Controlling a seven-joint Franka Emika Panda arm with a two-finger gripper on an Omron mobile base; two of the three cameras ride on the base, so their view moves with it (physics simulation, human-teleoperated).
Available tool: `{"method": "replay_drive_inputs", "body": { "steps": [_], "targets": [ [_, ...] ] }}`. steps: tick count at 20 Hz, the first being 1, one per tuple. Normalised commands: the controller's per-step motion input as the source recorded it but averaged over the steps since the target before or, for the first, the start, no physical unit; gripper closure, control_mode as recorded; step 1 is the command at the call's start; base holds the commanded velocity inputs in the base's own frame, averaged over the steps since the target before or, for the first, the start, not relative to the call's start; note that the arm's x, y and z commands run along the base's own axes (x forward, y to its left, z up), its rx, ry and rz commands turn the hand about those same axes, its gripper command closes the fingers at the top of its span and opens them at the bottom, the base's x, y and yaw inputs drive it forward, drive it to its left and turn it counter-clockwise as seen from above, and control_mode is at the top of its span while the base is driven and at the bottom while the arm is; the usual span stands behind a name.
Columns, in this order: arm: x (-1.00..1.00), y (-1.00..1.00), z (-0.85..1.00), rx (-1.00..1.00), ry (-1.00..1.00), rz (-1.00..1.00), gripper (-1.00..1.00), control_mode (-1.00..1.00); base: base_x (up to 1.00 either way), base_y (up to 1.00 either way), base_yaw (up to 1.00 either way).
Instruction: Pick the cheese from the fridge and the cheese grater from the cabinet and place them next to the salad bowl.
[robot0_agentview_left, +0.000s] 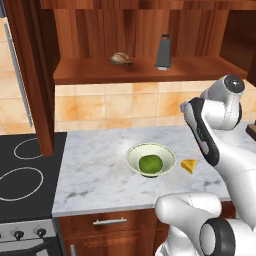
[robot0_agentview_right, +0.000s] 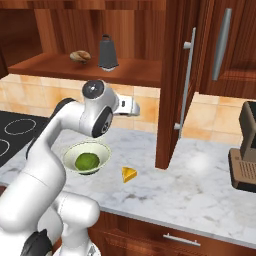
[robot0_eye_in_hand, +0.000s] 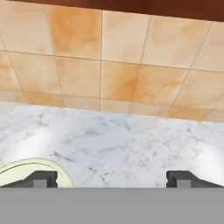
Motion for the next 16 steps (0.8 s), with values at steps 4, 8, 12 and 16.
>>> {"method": "replay_drive_inputs", "body": {
  "steps": [4,8,12,16],
  "targets": [
    [0.00,0.00,1.00,0.00,-0.07,0.09,-1.00,-1.00,0.00,0.00,0.00],
    [0.00,0.02,1.00,0.00,-0.07,0.11,-1.00,-1.00,0.00,0.00,0.00],
    [0.00,0.21,0.77,-0.03,-0.19,0.06,-1.00,-1.00,0.00,0.00,0.00],
    [0.30,0.42,0.25,0.00,-0.25,0.00,-1.00,-1.00,0.00,0.00,0.00]
  ]
}}
